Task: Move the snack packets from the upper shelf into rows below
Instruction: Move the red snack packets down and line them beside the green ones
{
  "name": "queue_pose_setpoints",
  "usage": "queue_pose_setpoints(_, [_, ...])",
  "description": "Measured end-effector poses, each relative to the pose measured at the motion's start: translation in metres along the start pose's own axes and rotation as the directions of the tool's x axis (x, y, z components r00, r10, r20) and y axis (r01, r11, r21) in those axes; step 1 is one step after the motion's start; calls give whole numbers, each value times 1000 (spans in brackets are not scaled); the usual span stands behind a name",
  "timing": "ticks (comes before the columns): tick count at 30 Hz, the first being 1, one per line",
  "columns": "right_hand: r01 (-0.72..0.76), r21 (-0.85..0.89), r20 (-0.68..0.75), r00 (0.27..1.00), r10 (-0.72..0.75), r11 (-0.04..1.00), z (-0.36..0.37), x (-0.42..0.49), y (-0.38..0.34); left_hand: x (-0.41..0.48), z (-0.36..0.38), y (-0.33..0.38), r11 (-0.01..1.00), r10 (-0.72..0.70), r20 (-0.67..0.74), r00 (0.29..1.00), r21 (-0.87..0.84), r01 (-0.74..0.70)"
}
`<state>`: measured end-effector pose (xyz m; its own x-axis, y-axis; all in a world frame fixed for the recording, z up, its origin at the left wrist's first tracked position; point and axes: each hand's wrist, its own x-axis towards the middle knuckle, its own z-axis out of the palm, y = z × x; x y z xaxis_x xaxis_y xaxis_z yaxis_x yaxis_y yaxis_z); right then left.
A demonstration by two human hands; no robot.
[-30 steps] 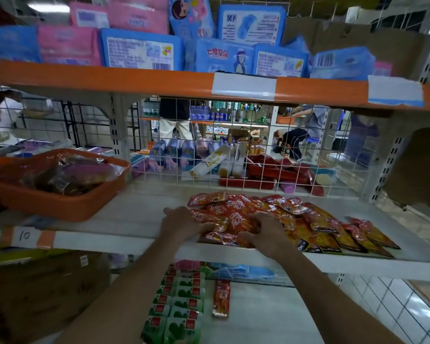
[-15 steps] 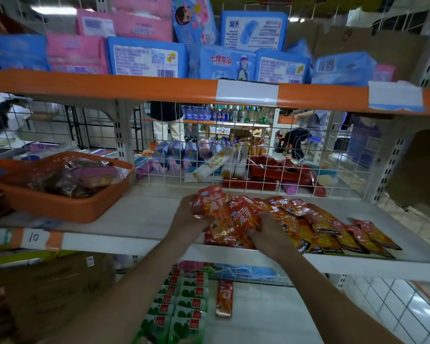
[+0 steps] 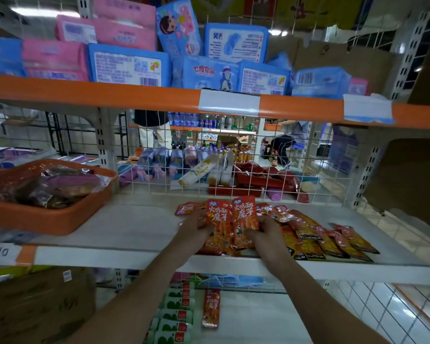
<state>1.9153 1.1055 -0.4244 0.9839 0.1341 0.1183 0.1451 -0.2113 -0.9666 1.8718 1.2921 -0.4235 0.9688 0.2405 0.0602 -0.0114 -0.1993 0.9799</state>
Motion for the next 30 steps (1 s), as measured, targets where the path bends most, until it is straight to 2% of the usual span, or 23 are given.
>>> queue_pose_setpoints(8, [44,5,45,998,-44,999,-11,0,-16,-7,-9,5,996,63,61,996,-70,-58])
queue_pose_setpoints(15, [57,21,146,988,-59,998,-29,-19,-34,-23,-15,15,990,112,38,993,-88,-108])
queue_pose_setpoints(20, [81,-10,154,985,-79,997,-40,-40,-36,-39,-15,22,993,102,34,994,-69,-100])
queue_pose_setpoints(30, [67,-4,263,963,-63,998,-65,-88,-32,-83,-6,17,993,95,125,988,-77,-86])
